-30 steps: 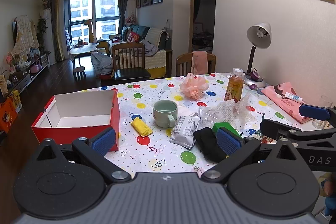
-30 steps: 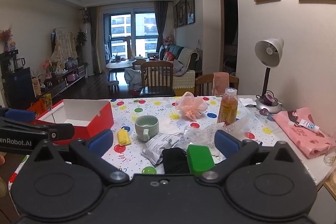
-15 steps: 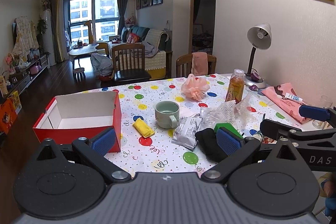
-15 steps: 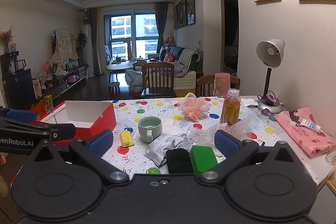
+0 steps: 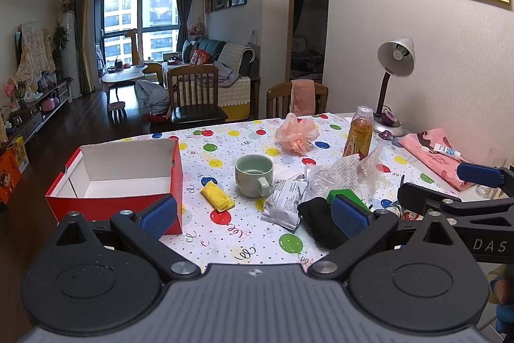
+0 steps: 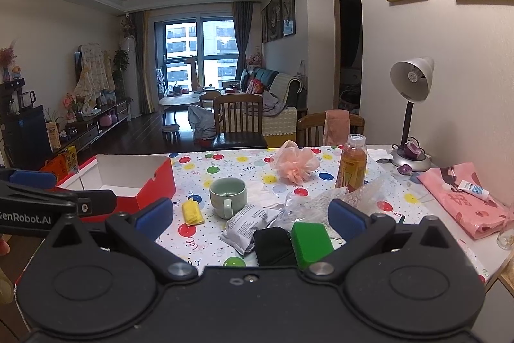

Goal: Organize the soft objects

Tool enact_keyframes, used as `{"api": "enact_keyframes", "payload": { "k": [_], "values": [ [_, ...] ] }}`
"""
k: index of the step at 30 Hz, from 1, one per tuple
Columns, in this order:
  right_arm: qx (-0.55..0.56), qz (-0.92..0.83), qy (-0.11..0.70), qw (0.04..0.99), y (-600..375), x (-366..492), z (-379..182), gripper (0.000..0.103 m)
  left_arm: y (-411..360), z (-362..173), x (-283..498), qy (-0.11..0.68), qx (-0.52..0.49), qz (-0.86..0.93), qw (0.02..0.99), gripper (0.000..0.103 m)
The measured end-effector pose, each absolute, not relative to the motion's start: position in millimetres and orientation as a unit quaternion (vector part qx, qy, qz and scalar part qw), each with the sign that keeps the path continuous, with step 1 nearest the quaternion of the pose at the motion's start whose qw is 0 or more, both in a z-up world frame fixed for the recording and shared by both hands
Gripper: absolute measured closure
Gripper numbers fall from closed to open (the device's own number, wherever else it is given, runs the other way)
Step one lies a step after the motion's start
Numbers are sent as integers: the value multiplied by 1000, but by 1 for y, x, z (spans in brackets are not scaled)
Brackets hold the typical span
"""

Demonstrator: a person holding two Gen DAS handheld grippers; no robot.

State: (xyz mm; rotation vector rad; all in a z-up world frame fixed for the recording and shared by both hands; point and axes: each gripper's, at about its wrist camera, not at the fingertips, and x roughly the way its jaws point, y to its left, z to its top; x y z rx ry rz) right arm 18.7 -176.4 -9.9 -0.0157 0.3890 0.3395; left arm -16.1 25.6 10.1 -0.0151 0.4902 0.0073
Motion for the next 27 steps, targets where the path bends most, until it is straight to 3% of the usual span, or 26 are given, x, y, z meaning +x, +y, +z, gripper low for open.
{"api": "enact_keyframes", "payload": {
  "k": [27],
  "values": [
    [-6, 142, 200, 969, -160, 23, -10, 3, 34, 9, -6, 246, -5, -15, 969, 0]
  ]
}}
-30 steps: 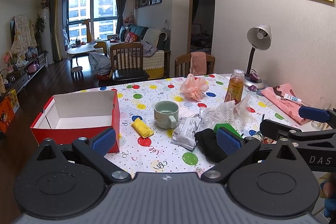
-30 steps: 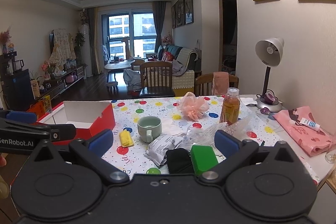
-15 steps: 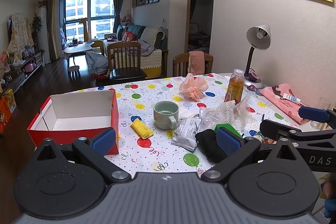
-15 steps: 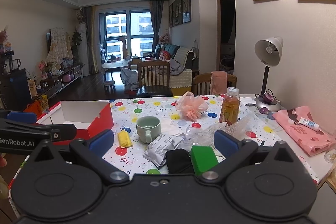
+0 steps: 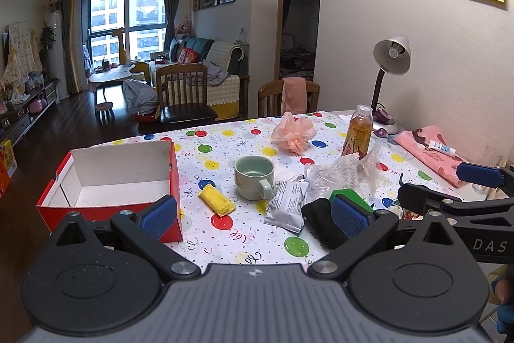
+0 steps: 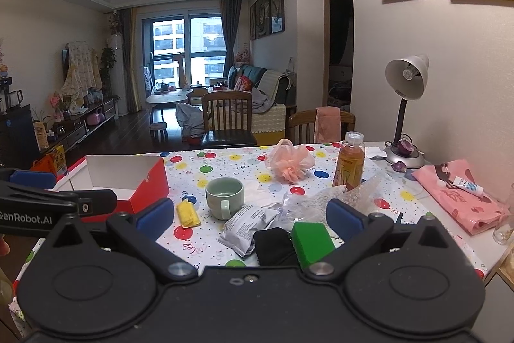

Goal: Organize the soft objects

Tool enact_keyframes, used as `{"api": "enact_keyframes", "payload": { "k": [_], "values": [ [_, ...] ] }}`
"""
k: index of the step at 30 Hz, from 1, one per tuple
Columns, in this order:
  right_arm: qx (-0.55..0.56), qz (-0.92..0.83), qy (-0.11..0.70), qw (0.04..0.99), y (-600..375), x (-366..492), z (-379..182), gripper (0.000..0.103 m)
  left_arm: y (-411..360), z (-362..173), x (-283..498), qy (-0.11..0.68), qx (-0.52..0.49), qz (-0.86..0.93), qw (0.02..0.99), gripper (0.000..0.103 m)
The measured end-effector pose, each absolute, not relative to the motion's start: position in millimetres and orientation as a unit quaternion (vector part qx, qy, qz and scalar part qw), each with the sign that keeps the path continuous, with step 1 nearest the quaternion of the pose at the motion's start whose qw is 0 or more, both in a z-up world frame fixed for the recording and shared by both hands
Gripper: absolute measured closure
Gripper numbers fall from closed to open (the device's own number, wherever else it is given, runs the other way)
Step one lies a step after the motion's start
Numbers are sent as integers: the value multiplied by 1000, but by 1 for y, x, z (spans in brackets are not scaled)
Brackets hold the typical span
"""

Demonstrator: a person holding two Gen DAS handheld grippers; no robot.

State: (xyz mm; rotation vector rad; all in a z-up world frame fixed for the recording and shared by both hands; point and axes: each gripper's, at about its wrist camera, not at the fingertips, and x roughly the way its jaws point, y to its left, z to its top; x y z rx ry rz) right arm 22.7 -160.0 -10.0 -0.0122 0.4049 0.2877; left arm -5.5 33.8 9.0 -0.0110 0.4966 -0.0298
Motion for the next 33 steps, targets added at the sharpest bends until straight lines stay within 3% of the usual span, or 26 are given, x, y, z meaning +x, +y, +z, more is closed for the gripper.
{"api": "enact_keyframes", "payload": {
  "k": [18, 33],
  "values": [
    [-3, 73, 212, 974, -150, 21, -11, 3, 49, -4, 23, 260, 3, -93, 961, 0],
    [-17, 4, 266, 964, -254, 112, -60, 4, -28, -42, 119, 313, 0, -106, 944, 0]
  ]
}}
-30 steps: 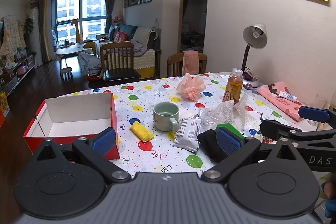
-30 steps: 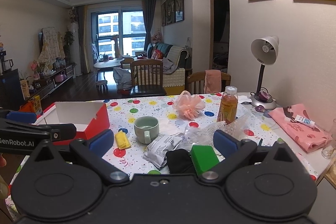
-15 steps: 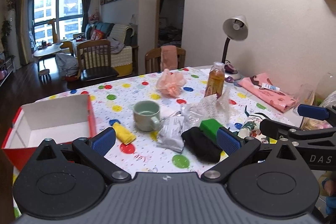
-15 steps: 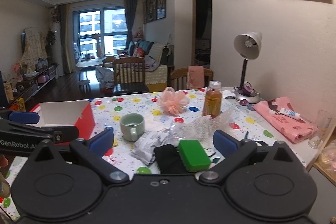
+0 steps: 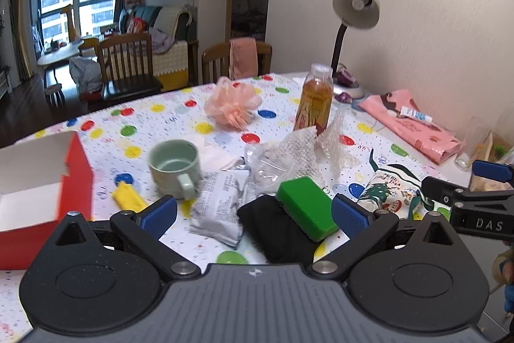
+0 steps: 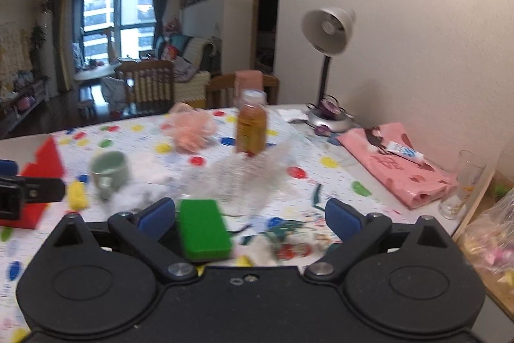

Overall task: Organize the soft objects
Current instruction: 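Grasp the black face mask with the left tool while the right tool grasps the Christmas tote bag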

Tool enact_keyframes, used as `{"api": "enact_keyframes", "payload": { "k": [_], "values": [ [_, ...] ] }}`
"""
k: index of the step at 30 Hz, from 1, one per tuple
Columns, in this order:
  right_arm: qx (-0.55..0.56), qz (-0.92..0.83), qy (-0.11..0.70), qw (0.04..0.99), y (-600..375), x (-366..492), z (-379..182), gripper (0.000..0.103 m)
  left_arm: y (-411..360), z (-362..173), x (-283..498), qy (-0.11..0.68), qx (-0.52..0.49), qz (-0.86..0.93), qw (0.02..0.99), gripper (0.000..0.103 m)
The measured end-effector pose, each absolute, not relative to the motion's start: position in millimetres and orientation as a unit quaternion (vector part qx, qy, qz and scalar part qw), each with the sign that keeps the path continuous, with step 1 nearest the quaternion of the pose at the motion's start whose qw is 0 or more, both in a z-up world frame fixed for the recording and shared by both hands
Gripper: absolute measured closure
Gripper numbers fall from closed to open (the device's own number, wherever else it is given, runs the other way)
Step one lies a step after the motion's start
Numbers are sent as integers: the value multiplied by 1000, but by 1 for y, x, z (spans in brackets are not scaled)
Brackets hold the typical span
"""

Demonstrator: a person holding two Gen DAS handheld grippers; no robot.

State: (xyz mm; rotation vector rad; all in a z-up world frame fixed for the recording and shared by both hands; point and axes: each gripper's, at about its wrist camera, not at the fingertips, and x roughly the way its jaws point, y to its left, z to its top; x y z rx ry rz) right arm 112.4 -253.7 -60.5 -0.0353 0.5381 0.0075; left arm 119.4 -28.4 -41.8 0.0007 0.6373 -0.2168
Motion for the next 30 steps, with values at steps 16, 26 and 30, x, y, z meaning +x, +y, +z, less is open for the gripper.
{"api": "enact_keyframes", "payload": {
  "k": [16, 26, 30],
  "values": [
    [-40, -24, 340, 939, -316, 216, -141, 4, -89, -142, 207, 426, -10, -55, 903, 0],
    [47, -47, 413, 909, -342, 246, -173, 1, -97, -174, 229, 466, -41, -39, 883, 1],
    [108, -74, 447, 885, -344, 239, -175, 0, -96, -180, 231, 472, -52, -33, 879, 1]
  ]
}}
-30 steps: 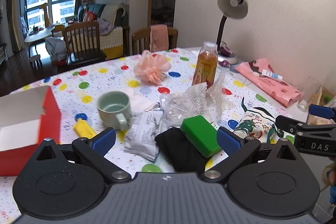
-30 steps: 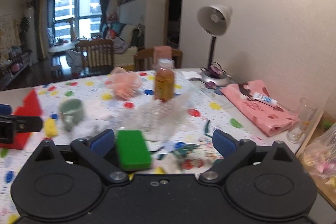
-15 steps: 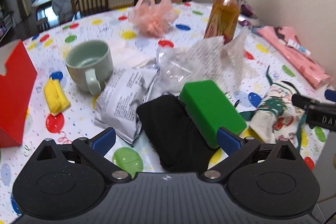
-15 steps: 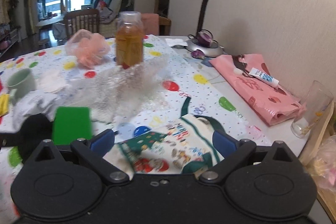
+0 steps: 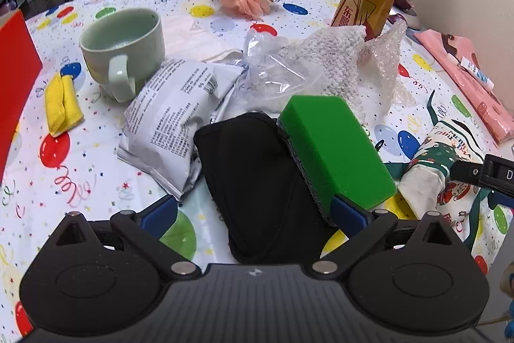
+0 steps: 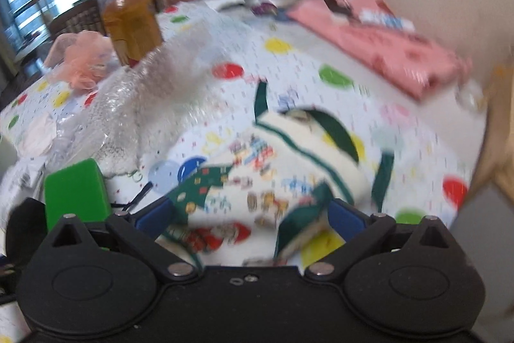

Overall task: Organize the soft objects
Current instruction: 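Grasp the black face mask with the left tool while the right tool grasps the Christmas tote bag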

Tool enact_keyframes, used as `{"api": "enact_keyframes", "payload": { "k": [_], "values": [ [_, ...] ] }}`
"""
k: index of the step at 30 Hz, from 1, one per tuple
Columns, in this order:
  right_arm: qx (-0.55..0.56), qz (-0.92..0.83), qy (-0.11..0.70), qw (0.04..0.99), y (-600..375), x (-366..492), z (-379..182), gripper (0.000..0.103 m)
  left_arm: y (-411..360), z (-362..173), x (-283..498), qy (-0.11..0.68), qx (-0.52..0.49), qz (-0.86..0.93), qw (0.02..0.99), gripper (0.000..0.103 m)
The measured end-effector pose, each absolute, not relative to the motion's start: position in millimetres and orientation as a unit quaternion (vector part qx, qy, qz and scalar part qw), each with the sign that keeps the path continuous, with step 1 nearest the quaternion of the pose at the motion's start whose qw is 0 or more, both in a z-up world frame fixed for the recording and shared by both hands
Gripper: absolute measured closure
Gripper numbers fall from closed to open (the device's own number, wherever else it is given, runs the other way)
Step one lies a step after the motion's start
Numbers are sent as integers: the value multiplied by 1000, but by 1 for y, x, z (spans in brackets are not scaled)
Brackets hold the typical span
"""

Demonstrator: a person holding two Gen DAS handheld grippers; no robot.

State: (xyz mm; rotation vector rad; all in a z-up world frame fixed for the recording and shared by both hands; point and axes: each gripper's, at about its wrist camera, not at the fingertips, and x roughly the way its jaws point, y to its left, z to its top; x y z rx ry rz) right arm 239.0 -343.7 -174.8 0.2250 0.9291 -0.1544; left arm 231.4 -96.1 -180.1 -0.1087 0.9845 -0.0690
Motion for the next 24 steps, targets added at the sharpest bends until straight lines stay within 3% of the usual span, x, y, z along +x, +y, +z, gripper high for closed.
{"api": "enact_keyframes", "payload": {
  "k": [6, 8, 12, 15, 16, 21, 24],
  "values": [
    [171, -113, 469, 859, -349, 262, -178, 0, -95, -186, 235, 483, -76, -33, 871, 2],
    [203, -125, 484, 842, -356, 271, -182, 0, -94, -187, 236, 485, -84, -33, 870, 10],
    [215, -140, 498, 829, -356, 283, -189, 0, -94, -189, 238, 491, -90, -37, 866, 15],
    [200, -141, 502, 829, -351, 286, -192, 0, -98, -190, 239, 490, -77, -39, 867, 28],
    [194, -139, 504, 830, -350, 287, -193, 0, -99, -190, 239, 492, -76, -40, 866, 37],
    [186, -129, 502, 835, -348, 286, -194, 12, -102, -193, 240, 500, -65, -41, 863, 50],
    [186, -112, 497, 840, -347, 284, -191, 31, -102, -192, 239, 499, -64, -41, 863, 59]
  ]
}}
